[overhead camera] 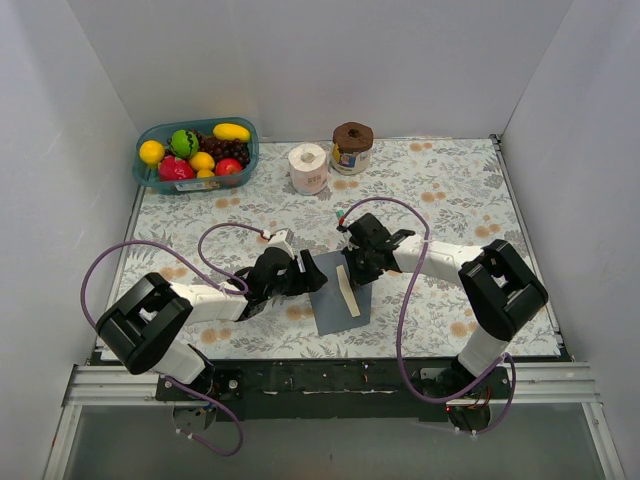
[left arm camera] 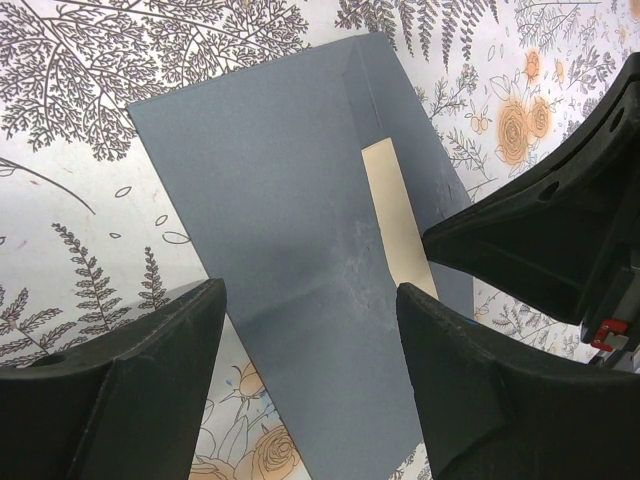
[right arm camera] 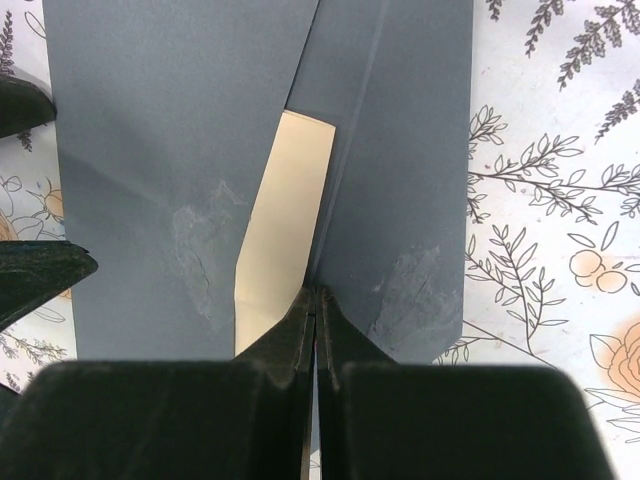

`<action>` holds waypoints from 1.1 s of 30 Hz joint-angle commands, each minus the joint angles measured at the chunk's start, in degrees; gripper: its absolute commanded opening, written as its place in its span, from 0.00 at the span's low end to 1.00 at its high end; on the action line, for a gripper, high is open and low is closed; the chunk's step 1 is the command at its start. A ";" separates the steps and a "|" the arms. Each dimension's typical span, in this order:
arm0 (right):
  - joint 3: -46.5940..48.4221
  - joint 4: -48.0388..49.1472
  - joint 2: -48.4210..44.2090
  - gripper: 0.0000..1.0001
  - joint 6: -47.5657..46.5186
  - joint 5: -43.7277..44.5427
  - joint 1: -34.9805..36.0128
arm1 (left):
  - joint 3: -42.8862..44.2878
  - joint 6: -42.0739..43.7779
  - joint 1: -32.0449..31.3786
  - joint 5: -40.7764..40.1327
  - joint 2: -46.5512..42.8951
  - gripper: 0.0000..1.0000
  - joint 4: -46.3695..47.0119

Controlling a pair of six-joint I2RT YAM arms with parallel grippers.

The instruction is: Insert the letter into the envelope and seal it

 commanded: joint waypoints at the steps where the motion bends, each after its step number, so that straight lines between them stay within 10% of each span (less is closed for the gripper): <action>1: 1.20 -2.74 -0.05 0.01 1.42 2.44 1.16 | -1.47 0.21 0.16 -0.65 0.65 0.69 -6.53; 33: -0.03 -4.85 -2.86 0.01 3.00 5.26 1.15 | -4.28 -4.53 -1.24 4.27 -6.20 0.69 -6.53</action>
